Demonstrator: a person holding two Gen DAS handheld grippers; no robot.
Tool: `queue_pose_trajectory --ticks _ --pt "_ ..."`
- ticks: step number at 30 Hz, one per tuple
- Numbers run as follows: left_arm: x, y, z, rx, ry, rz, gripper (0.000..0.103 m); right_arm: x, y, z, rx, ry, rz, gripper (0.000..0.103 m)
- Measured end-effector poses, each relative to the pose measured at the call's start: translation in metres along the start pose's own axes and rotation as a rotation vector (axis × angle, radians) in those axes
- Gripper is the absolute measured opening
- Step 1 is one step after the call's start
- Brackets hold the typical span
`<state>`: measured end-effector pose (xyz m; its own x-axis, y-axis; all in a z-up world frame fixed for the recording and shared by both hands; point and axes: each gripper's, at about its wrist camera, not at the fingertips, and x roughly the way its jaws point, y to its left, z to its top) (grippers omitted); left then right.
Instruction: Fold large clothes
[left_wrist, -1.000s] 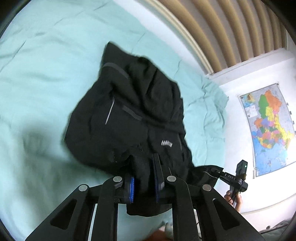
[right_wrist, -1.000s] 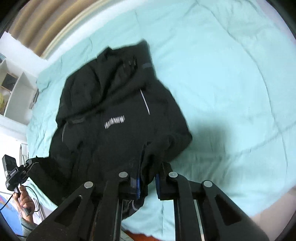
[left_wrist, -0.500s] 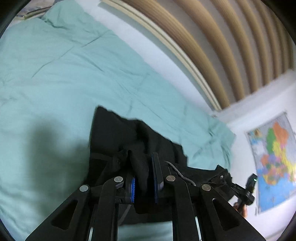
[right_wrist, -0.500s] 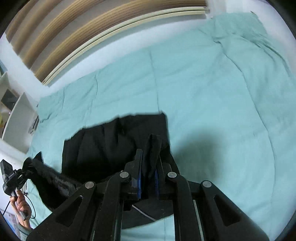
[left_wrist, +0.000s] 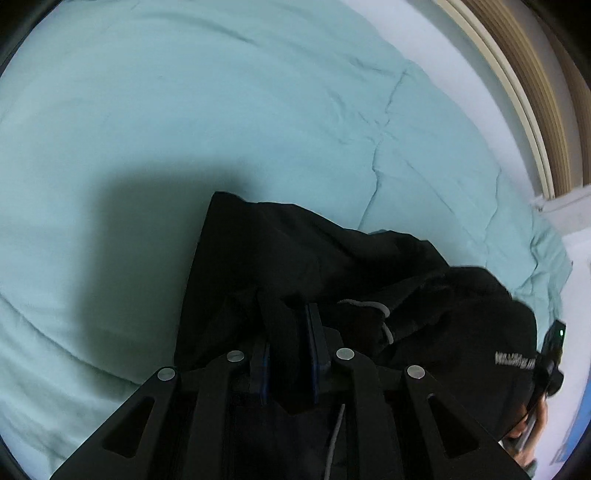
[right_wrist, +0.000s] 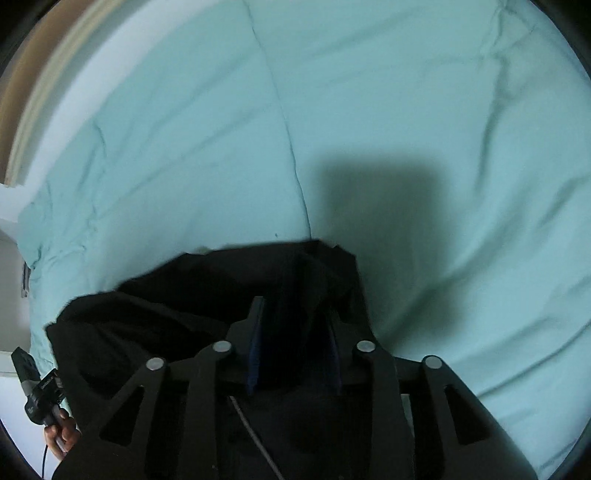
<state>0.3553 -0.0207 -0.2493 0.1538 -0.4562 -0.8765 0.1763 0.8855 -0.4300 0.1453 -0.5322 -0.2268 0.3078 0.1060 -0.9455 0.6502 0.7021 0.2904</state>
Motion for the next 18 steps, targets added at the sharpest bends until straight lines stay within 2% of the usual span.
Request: queue_pose_trajectory --ticks 4,7,8,10,12,14,15,16,18 --pt "-0.015 -0.002 0.007 0.038 0.039 -0.009 0.018 0.001 0.0 -0.003 0.006 0.012 0.014 0.039" --pt "-0.054 -0.015 0.007 0.138 -0.021 -0.037 0.018 -0.017 -0.003 -0.001 0.028 0.0 0.046 0.043" --pt "-0.071 -0.018 0.006 0.174 -0.04 -0.061 0.018 -0.029 -0.005 -0.003 0.036 -0.024 0.064 0.045" --pt "-0.098 -0.015 0.005 0.196 -0.048 -0.137 0.025 -0.052 -0.006 -0.007 0.038 -0.072 0.089 0.058" --pt "-0.124 -0.006 0.003 0.187 -0.032 -0.251 0.029 -0.076 -0.01 -0.014 0.039 -0.125 0.105 0.066" --pt "-0.146 -0.005 -0.001 0.212 -0.047 -0.297 0.033 -0.088 -0.01 -0.02 0.02 -0.156 0.104 0.067" --pt "-0.156 -0.003 -0.006 0.233 -0.071 -0.283 0.042 -0.091 -0.01 -0.024 0.002 -0.16 0.09 0.067" --pt "-0.165 -0.005 -0.01 0.256 -0.112 -0.24 0.061 -0.089 -0.006 -0.026 -0.02 -0.159 0.063 0.067" --pt "-0.177 -0.005 -0.014 0.268 -0.169 -0.202 0.076 -0.076 0.003 -0.03 -0.078 -0.133 0.01 0.067"
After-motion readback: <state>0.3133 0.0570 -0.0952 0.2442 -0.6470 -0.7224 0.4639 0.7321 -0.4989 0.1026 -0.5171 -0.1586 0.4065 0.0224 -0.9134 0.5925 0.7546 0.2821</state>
